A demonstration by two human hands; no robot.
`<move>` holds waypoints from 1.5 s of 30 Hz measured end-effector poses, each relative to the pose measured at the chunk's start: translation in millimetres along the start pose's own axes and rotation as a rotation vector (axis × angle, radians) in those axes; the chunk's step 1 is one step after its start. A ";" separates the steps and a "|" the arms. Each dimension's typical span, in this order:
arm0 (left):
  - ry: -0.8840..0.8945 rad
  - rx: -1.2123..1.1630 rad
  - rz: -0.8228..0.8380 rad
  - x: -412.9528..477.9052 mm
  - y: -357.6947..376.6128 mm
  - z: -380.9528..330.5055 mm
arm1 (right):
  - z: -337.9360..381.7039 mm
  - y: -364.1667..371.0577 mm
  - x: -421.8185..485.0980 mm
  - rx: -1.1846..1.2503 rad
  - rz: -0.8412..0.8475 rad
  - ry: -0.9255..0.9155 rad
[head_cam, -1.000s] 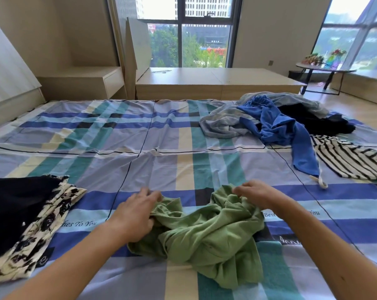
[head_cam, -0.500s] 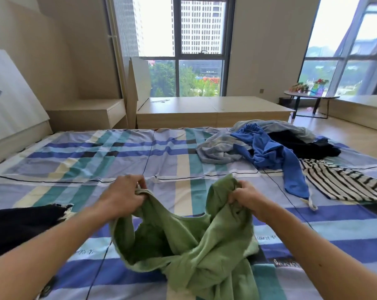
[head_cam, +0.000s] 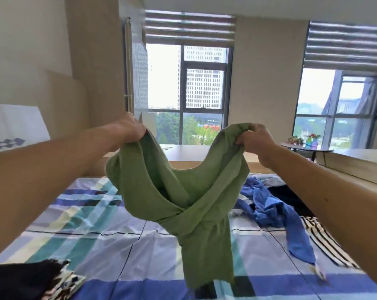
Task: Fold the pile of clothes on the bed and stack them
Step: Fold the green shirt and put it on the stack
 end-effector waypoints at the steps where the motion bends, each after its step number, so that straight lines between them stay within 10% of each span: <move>1: -0.033 -0.022 -0.015 2.8 -6.9 -3.0 | 10.1 0.0 5.7 0.009 0.021 -0.008; 11: 0.141 0.098 -0.163 17.1 -83.5 -40.4 | 69.4 7.8 19.9 0.102 0.177 -0.065; 26: 0.193 0.410 0.080 11.7 -78.3 -40.9 | 82.5 20.8 9.1 0.088 0.412 -0.174; 32: 0.119 0.393 0.088 12.9 -74.5 -20.4 | 98.7 16.4 3.4 -0.234 0.409 -0.314; 45: 0.021 0.066 0.325 -2.4 -56.2 -12.8 | 125.2 12.9 3.9 -0.129 0.171 -0.422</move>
Point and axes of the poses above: each hand's wrist, its own x-axis towards the middle knuckle, its own y-axis out of the palm, z = x × y, the point moved 9 cm from there along x, towards the middle knuckle, and after that the axes turned 7 degrees about -z, right-handed, at the moved point
